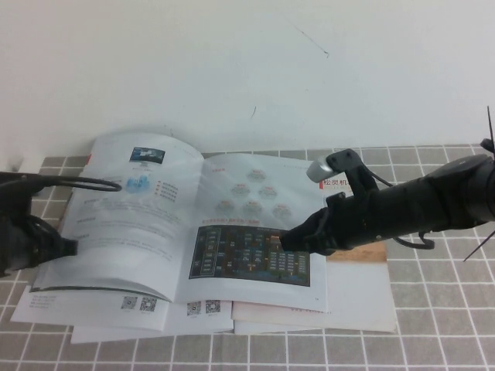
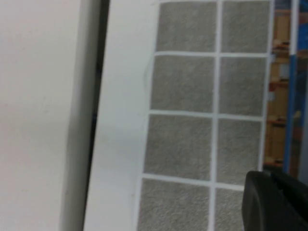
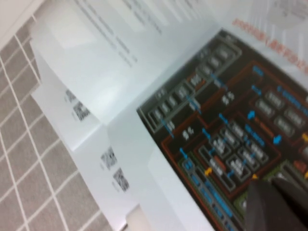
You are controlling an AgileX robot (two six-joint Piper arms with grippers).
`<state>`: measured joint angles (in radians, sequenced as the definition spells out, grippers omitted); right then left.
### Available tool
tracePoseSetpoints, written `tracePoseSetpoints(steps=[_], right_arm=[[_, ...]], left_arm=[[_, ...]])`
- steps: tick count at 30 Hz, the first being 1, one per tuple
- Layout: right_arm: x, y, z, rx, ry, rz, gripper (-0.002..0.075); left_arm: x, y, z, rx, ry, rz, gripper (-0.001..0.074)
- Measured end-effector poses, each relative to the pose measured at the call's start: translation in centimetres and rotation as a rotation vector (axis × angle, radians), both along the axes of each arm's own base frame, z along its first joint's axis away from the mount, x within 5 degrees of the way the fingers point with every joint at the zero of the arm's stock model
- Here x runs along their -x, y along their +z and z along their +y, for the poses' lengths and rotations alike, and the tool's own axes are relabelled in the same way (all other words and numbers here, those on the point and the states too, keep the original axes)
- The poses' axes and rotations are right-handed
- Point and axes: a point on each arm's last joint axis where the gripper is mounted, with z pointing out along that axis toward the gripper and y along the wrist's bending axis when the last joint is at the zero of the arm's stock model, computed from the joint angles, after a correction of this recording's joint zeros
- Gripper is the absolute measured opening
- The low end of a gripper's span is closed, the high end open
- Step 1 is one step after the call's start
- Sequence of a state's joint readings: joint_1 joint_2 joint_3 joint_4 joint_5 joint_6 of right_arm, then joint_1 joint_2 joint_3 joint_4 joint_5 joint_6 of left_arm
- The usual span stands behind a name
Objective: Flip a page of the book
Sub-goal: Open the closed book
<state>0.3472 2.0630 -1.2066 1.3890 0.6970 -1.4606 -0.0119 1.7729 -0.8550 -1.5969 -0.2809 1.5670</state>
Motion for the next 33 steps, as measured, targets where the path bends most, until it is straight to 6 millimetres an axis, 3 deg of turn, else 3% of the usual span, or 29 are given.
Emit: tracePoseSetpoints(steps=[7,13,16,22,26,33], right_arm=[[-1.3,3.1,0.8,-0.076,0.03,-0.077,-0.0002],[-1.7,4.3,1.3,-0.115,0.044,-0.101,-0.0003],[-1.7,4.4,1.3,-0.118,0.043,-0.098,-0.0003],[-1.6,4.4,1.4,-0.131,0.057,-0.086,-0.0003],[-1.4,4.3,1.3,-0.123,0.074,-0.074,-0.0003],[-1.2,4.4,1.1,-0.093,0.085,-0.065,-0.0003]], left_arm=[[-0.3,1.2,0.5,0.003,-0.015,-0.023,-0.0002],[-3.2,4.4,-2.0,0.15,-0.23,-0.164,-0.0002],[-4.5,5.1,-3.8,0.176,-0.315,-0.196,-0.0002],[-5.7,1.0,-4.8,0.146,-0.341,-0.092,-0.0002],[-5.2,-1.6,-4.7,0.148,-0.327,-0.016,-0.0002],[-4.2,-1.0,-5.3,0.207,-0.38,-0.021,-0.0002]])
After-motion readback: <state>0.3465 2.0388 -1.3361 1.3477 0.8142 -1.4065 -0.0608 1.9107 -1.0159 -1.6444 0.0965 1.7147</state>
